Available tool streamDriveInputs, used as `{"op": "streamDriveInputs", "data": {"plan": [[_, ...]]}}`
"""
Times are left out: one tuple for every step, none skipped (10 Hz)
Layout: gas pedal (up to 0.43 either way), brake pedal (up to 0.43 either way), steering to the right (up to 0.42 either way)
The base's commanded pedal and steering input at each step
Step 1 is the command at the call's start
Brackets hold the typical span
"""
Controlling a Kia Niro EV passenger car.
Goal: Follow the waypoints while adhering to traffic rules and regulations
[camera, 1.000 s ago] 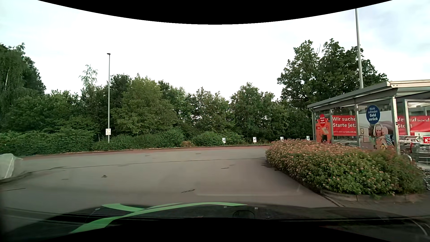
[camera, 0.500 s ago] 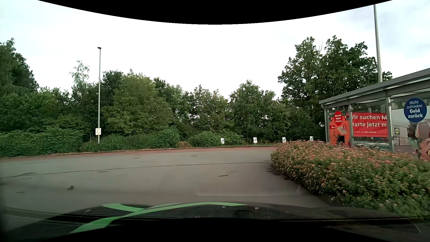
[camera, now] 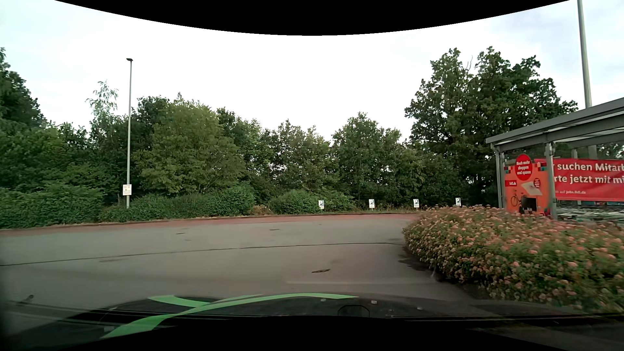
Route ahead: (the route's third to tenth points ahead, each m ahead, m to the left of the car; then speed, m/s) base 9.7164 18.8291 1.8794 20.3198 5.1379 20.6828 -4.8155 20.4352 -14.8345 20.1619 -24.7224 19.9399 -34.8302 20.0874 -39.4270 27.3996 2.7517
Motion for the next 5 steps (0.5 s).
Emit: {"op": "streamDriveInputs", "data": {"plan": [[0.0,0.11,0.003],[0.0,0.128,0.001],[0.0,0.134,-0.001],[0.0,0.14,-0.004],[0.0,0.14,-0.011]]}}
